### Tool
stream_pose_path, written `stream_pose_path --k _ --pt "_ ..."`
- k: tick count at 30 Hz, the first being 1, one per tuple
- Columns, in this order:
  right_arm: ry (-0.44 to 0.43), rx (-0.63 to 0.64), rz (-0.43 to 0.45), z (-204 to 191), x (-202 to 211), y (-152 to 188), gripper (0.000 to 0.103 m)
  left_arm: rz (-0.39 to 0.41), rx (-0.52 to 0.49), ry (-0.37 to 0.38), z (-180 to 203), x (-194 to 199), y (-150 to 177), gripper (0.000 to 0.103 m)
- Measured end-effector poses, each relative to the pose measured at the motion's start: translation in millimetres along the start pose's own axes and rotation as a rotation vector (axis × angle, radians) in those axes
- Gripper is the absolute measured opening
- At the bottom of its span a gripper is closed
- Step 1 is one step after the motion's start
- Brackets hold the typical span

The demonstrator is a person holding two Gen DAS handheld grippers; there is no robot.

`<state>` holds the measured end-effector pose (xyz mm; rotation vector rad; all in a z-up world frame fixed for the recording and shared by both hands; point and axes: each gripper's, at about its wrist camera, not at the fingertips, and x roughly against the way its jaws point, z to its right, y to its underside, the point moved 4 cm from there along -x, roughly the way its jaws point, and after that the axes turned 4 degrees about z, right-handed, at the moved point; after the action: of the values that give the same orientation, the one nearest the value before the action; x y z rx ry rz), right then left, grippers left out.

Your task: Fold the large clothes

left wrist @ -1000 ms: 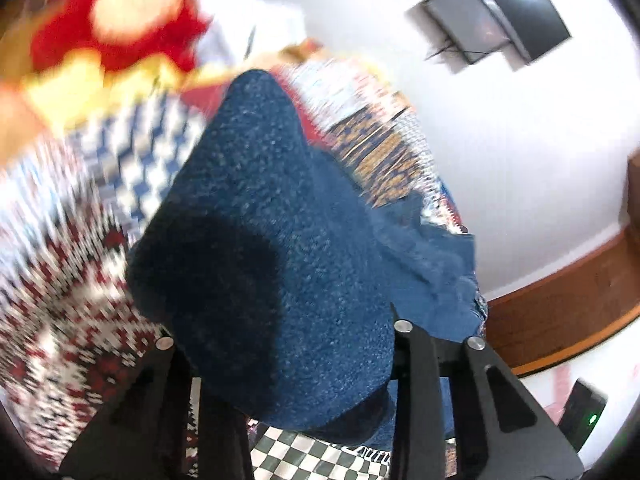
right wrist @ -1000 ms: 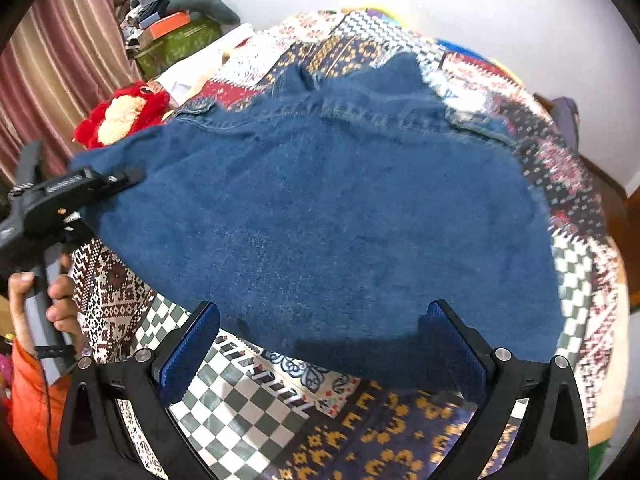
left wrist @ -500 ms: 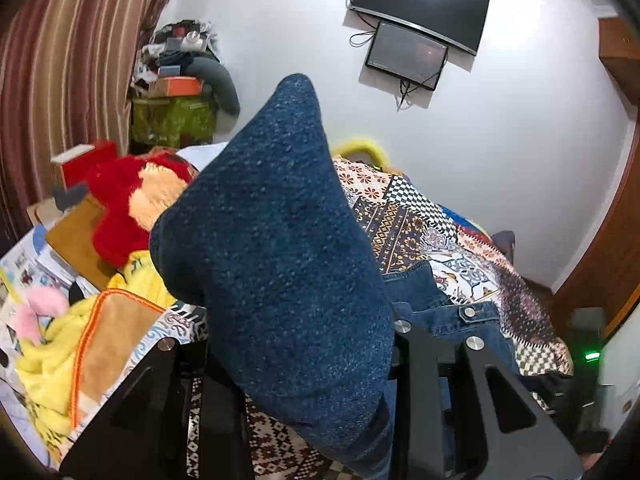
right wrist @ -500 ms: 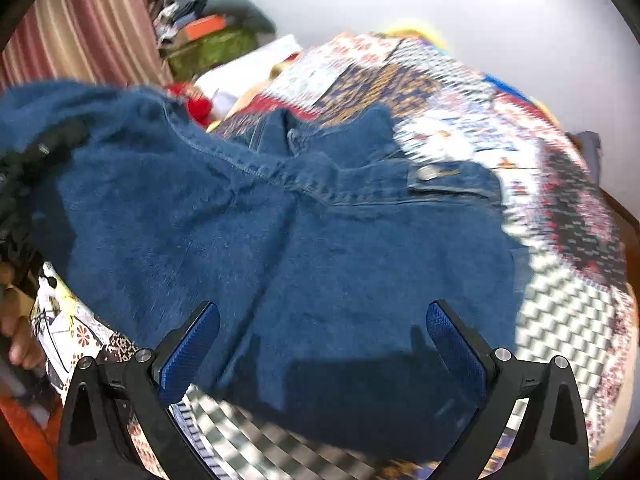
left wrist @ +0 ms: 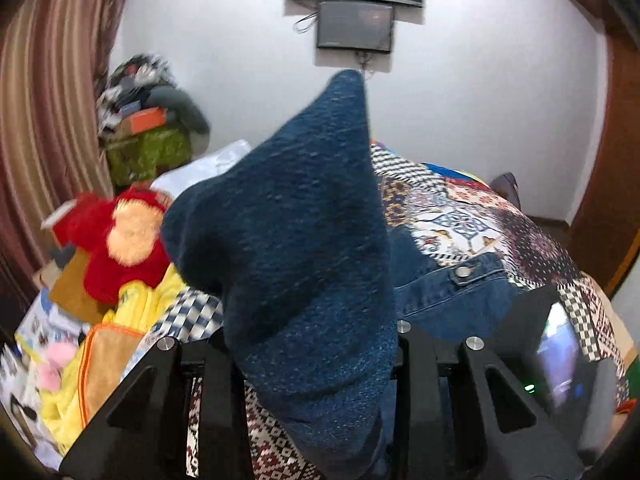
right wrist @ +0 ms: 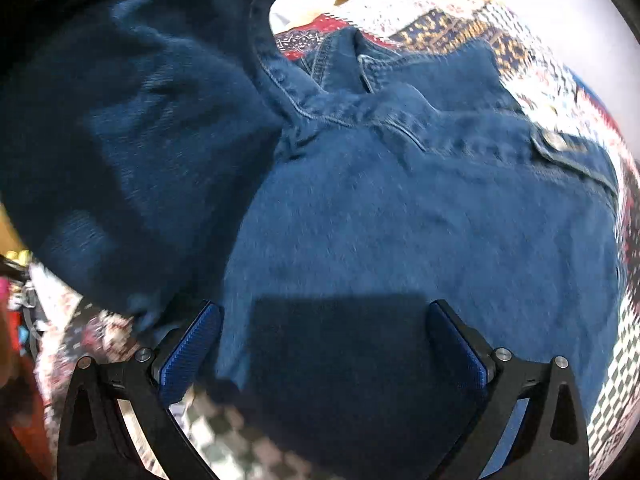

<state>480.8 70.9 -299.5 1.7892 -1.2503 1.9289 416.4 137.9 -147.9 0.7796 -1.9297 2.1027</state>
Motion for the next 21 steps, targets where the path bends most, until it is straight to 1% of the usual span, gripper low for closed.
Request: stream_pose_path --k 2,3,5,8,10,11,12,13,15,17,18,19,21 --pt "-0.032 -0.07 0.025 18 22 11 0.103 0.021 -0.045 0.022 20 2 -7 0.032" --pt "-0.028 -0.103 0.043 29 33 16 0.103 0.029 -0.061 0.034 30 3 -11 0.032" --pt "0.003 -0.17 0.084 55 60 31 0.103 0.04 -0.09 0.057 48 4 -15 0.032" --pt "0.069 -0.259 0.137 97 98 56 0.103 0.043 -0.13 0.122 82 4 -19 0.032" --pt "0.109 -0.325 0.16 122 121 73 0.103 0.019 -0.142 0.19 107 1 -17 0.032" --pt "0.145 -0.359 0.169 139 132 82 0.103 -0.002 -0.15 0.224 120 -2 -14 0.032" --pt "0.174 -0.379 0.177 149 141 91 0.103 -0.015 -0.156 0.243 129 -4 -12 0.032" --pt "0.202 -0.403 0.187 161 152 102 0.103 -0.042 -0.169 0.275 141 -6 -6 0.032" --pt "0.22 -0.439 0.197 172 164 114 0.103 -0.069 -0.22 0.308 163 -7 9 0.032" --pt "0.229 -0.48 0.209 181 176 130 0.103 -0.079 -0.287 0.308 179 -6 23 0.032" --pt "0.231 -0.493 0.212 185 179 136 0.103 -0.083 -0.336 0.304 188 -3 35 0.032" --pt "0.234 -0.507 0.215 188 183 143 0.103 -0.09 -0.359 0.308 192 -1 42 0.032" --pt "0.237 -0.521 0.219 185 189 150 0.103 -0.116 -0.408 0.338 200 3 58 0.032"
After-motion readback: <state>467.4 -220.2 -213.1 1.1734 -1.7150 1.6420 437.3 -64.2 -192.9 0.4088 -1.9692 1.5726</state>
